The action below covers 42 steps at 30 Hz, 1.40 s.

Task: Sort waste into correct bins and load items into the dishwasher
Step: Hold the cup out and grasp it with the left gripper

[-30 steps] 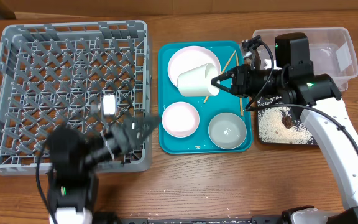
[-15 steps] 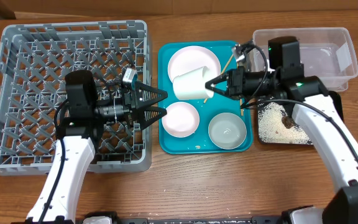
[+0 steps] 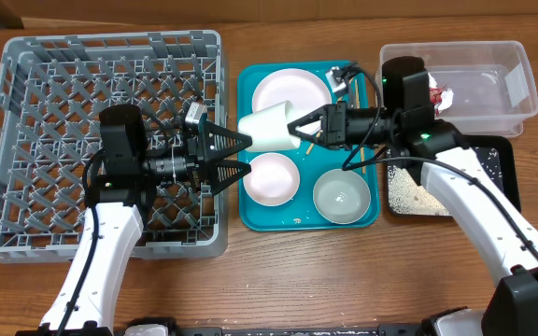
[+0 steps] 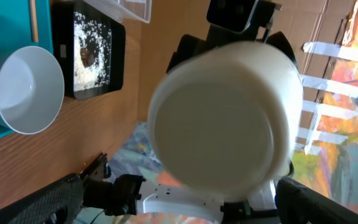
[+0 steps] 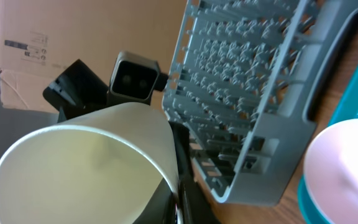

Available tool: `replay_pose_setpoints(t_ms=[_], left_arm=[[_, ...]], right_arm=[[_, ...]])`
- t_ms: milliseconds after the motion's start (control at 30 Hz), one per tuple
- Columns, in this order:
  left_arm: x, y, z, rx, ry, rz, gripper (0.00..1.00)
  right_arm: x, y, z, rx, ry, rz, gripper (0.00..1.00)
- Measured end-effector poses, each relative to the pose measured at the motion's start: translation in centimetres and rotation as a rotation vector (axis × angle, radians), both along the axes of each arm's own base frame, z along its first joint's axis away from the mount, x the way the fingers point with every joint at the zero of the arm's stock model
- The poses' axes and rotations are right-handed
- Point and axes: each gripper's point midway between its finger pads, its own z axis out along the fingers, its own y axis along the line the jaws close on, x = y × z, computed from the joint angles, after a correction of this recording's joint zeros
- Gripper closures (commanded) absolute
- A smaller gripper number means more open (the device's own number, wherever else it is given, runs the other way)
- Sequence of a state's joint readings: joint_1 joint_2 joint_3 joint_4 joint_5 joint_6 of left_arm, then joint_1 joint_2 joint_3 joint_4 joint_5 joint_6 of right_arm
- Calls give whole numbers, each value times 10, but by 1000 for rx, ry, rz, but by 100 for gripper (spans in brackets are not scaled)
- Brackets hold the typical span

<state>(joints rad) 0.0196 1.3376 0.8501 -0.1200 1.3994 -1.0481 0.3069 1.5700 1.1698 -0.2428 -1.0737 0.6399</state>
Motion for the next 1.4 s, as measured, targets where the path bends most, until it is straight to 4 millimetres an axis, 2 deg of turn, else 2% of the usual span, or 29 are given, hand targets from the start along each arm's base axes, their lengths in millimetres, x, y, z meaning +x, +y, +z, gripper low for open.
replay_pose_setpoints(t_ms=[367,567,767,1200,1400], left_arm=[[1,0,0,1,21,9,0],[1,0,0,1,21,9,0],[1,0,-1,1,23,9,1],[2,0,-1,-1,36,11,3],[5,3,-1,-2,40,23,8]], right_arm=[[-15,26,-14,-51,40,6,96],[-16,29,-16,-61,39,2,96],[-24,32,-28,-71,64,15,96],[-33,42,-27,-70,60,46,96],[-33,43,-27,-69,63,47,96]])
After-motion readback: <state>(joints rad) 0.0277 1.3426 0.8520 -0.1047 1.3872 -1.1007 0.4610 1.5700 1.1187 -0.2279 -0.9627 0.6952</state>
